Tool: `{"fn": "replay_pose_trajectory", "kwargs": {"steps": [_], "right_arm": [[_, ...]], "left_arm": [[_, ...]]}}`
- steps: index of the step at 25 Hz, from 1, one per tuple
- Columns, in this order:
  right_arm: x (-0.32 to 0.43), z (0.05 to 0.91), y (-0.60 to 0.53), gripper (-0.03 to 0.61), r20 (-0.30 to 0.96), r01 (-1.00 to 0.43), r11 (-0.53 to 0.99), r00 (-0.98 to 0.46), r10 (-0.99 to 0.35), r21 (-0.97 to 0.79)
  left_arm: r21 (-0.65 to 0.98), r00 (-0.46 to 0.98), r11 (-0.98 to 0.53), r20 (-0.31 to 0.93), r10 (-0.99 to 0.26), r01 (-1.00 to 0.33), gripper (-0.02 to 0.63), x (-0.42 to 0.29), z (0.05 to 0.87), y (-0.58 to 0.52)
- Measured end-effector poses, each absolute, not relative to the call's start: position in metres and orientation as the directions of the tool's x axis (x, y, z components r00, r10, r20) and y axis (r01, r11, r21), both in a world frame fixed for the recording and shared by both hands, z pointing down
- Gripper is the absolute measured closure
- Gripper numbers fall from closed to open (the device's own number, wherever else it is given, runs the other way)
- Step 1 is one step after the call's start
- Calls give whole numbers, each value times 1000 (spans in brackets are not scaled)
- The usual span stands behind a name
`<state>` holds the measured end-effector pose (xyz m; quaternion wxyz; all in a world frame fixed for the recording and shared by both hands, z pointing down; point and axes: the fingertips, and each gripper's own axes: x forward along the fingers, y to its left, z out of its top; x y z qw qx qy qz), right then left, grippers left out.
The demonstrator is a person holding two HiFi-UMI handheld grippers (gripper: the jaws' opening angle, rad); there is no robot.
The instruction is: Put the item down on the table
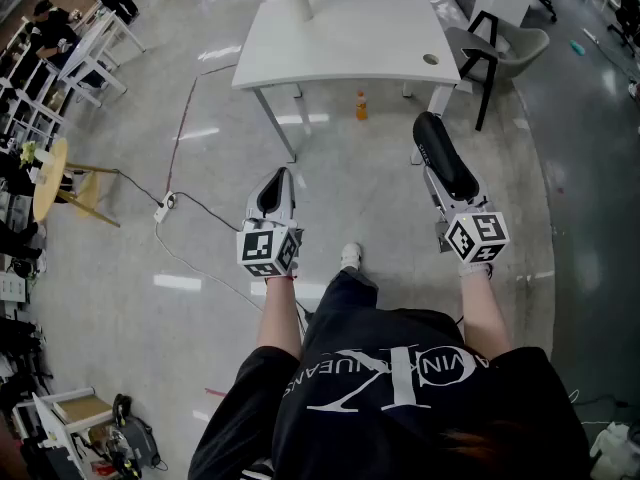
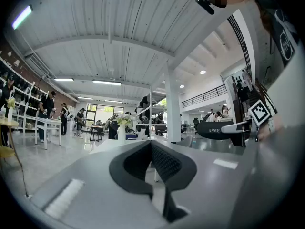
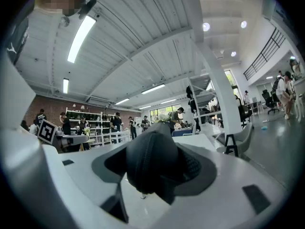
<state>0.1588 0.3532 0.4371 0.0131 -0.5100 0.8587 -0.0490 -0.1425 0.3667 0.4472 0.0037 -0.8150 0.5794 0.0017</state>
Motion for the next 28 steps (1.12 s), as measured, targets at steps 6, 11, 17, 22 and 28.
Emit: {"fn": "replay_pose_trajectory", "kwargs": {"steps": [6, 11, 17, 22, 28], "right_arm": [[147, 437, 299, 295, 43, -880, 467, -471, -881, -84], [141, 439, 263, 295, 68, -889, 449, -455, -888, -83], [134, 440, 218, 295, 85, -905, 415, -423, -902, -90], [124, 446, 181, 295, 92, -917, 384, -394, -915, -107], [117, 448, 142, 295, 84, -924, 363, -374, -923, -122]], "left_arm": [[0, 351, -351, -20, -936, -936, 601, -150, 444, 306], [22, 366, -366, -9, -931, -930, 601, -157, 448, 263], [32, 395, -395, 3, -919, -918, 601, -162, 446, 209], [34, 422, -421, 14, -907, -906, 601, -173, 452, 163], [32, 463, -463, 5, -886, -886, 601, -175, 452, 116]]}}
